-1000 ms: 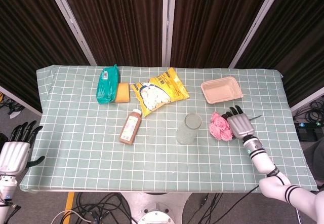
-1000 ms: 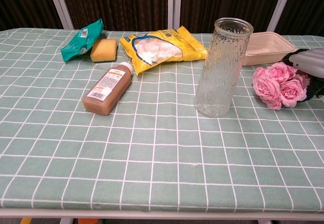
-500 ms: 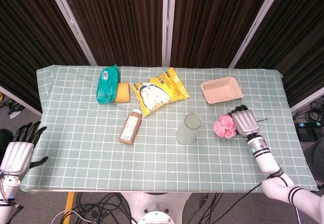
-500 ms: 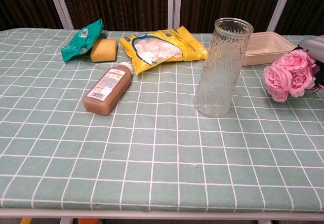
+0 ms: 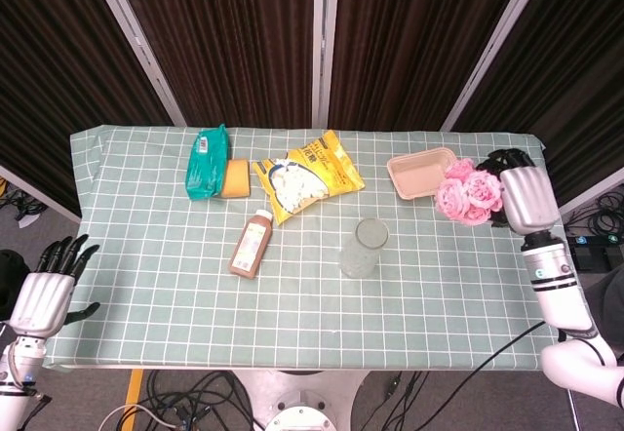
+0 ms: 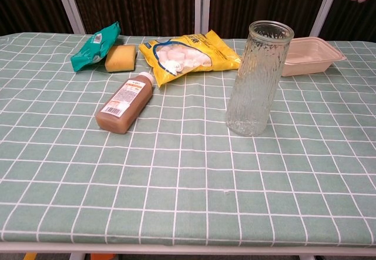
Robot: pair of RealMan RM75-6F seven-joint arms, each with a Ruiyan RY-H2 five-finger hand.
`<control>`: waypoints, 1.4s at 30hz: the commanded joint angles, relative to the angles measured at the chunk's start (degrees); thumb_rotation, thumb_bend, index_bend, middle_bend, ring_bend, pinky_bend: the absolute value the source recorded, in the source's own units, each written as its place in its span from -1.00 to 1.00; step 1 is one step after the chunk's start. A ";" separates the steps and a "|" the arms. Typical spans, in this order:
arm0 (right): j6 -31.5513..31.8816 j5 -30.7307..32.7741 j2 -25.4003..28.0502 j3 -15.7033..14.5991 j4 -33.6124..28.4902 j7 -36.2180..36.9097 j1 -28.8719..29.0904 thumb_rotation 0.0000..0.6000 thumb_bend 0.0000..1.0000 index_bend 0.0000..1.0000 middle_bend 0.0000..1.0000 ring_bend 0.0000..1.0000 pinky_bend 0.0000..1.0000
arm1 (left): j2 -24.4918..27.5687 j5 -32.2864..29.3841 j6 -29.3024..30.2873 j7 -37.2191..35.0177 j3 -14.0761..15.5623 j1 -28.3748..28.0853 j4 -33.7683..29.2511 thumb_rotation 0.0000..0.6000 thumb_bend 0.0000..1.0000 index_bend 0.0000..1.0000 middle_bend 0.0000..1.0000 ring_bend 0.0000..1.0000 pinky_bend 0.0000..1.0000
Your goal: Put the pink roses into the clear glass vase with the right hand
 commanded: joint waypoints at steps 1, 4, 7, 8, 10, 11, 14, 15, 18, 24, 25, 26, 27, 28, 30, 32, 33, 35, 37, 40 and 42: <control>5.00 -1.17 3.43 3.95 -6.93 6.08 -1.34 1.00 -0.56 0.26 0.00 -0.48 -0.53 | 0.03 -0.16 0.00 0.20 -0.03 0.03 -0.24 1.00 -0.79 -0.74 -0.94 -1.00 -0.80; 7.79 -2.67 3.65 5.39 -10.85 12.52 -1.84 1.00 -0.57 0.26 0.00 -0.48 -0.52 | 0.12 -0.41 -0.15 0.27 -0.08 0.01 -0.36 1.00 -0.79 -0.74 -0.94 -1.00 -0.80; 9.44 -3.74 4.15 6.36 -15.44 20.76 -2.58 1.00 -0.56 0.26 0.00 -0.48 -0.50 | 0.18 -0.47 -0.22 0.32 0.01 0.06 -0.44 1.00 -0.79 -0.74 -0.94 -1.00 -0.80; 9.99 -4.09 4.51 6.66 -16.67 22.44 -2.83 1.00 -0.56 0.26 0.00 -0.48 -0.50 | 0.17 -0.52 -0.28 0.27 0.07 0.10 -0.42 1.00 -0.79 -0.74 -0.94 -1.00 -0.80; 11.41 -4.72 5.14 7.40 -18.84 24.46 -3.28 1.00 -0.56 0.26 0.00 -0.48 -0.49 | 0.14 -0.63 -0.55 0.19 0.28 0.17 -0.29 1.00 -0.79 -0.74 -0.94 -1.00 -0.80; 12.49 -4.78 5.27 8.04 -20.32 25.35 -3.49 1.00 -0.57 0.26 0.01 -0.48 -0.49 | 0.11 -0.70 -0.74 0.18 0.39 0.19 -0.14 1.00 -0.79 -0.74 -0.94 -1.00 -0.80; 14.60 -3.74 4.87 9.38 -25.07 28.65 -4.09 1.00 -0.56 0.26 0.01 -0.48 -0.49 | -0.03 -0.93 -0.96 -0.12 0.46 0.26 0.12 1.00 -0.79 -0.74 -0.94 -1.00 -0.80; 14.89 -3.20 4.79 9.62 -26.60 29.99 -4.34 1.00 -0.56 0.26 0.01 -0.48 -0.49 | -0.10 -0.94 -0.91 -0.23 0.44 0.28 0.14 1.00 -0.79 -0.74 -0.94 -1.00 -0.80; 15.25 -0.51 4.48 10.26 -30.59 32.34 -5.00 1.00 -0.56 0.26 0.01 -0.49 -0.49 | -0.21 -0.84 -0.80 -0.34 0.48 0.31 0.17 1.00 -0.79 -0.74 -0.94 -1.00 -0.80; 8.80 5.25 6.60 10.32 -35.43 38.02 -4.85 1.00 -0.57 0.26 0.01 -0.50 -0.49 | -0.04 -0.84 -0.68 -0.42 0.44 0.34 0.11 1.00 -0.79 -0.74 -0.94 -1.00 -0.80; 7.10 6.52 7.16 10.35 -35.87 39.35 -4.72 1.00 -0.56 0.26 0.01 -0.50 -0.49 | -0.06 -0.91 -0.69 -0.53 0.41 0.35 0.14 1.00 -0.79 -0.74 -0.94 -1.00 -0.80; 6.00 7.48 7.40 10.36 -36.01 39.95 -4.57 1.00 -0.56 0.26 0.01 -0.50 -0.49 | -0.07 -0.93 -0.76 -0.55 0.44 0.35 0.15 1.00 -0.79 -0.74 -0.94 -1.00 -0.80; 5.01 8.43 7.50 10.36 -36.04 40.25 -4.35 1.00 -0.56 0.26 0.01 -0.51 -0.49 | -0.08 -0.94 -0.90 -0.53 0.50 0.33 0.16 1.00 -0.79 -0.74 -0.94 -1.00 -0.80; 3.55 9.59 7.53 10.30 -36.05 40.52 -3.92 1.00 -0.56 0.26 0.01 -0.51 -0.49 | -0.08 -0.94 -1.10 -0.47 0.59 0.28 0.18 1.00 -0.79 -0.74 -0.94 -1.00 -0.80; 0.49 11.31 7.85 10.36 -36.37 42.08 -3.17 1.00 -0.57 0.26 0.01 -0.51 -0.49 | -0.06 -1.09 -1.51 -0.36 0.66 0.19 0.25 1.00 -0.79 -0.74 -0.94 -1.00 -0.80; -1.34 12.18 8.20 10.67 -36.55 43.45 -2.80 1.00 -0.56 0.26 0.01 -0.51 -0.49 | -0.05 -1.26 -1.63 -0.48 0.62 0.19 0.26 1.00 -0.79 -0.74 -0.94 -1.00 -0.80; -1.62 12.31 8.21 10.75 -36.37 43.28 -2.66 1.00 -0.56 0.26 0.01 -0.51 -0.49 | -0.06 -1.33 -1.62 -0.61 0.58 0.21 0.30 1.00 -0.79 -0.74 -0.94 -1.00 -0.80; -0.95 12.57 7.32 10.66 -35.87 41.20 -2.28 1.00 -0.56 0.26 0.01 -0.51 -0.49 | -0.08 -1.45 -1.60 -0.95 0.54 0.26 0.46 1.00 -0.79 -0.74 -0.94 -1.00 -0.80; -1.13 13.57 6.51 10.53 -35.99 40.27 -1.87 1.00 -0.56 0.26 0.01 -0.51 -0.49 | -0.07 -1.49 -1.67 -1.20 0.57 0.28 0.64 1.00 -0.79 -0.74 -0.94 -1.00 -0.80; -3.18 15.96 6.40 10.70 -36.02 40.23 -1.17 1.00 -0.56 0.26 0.01 -0.51 -0.49 | -0.02 -1.48 -1.71 -1.54 0.66 0.34 0.86 1.00 -0.79 -0.74 -0.94 -1.00 -0.80; -3.60 16.68 6.12 10.72 -35.64 39.45 -0.88 1.00 -0.56 0.26 0.01 -0.52 -0.49 | 0.00 -1.52 -1.63 -1.88 0.63 0.39 0.96 1.00 -0.79 -0.74 -0.94 -1.00 -0.80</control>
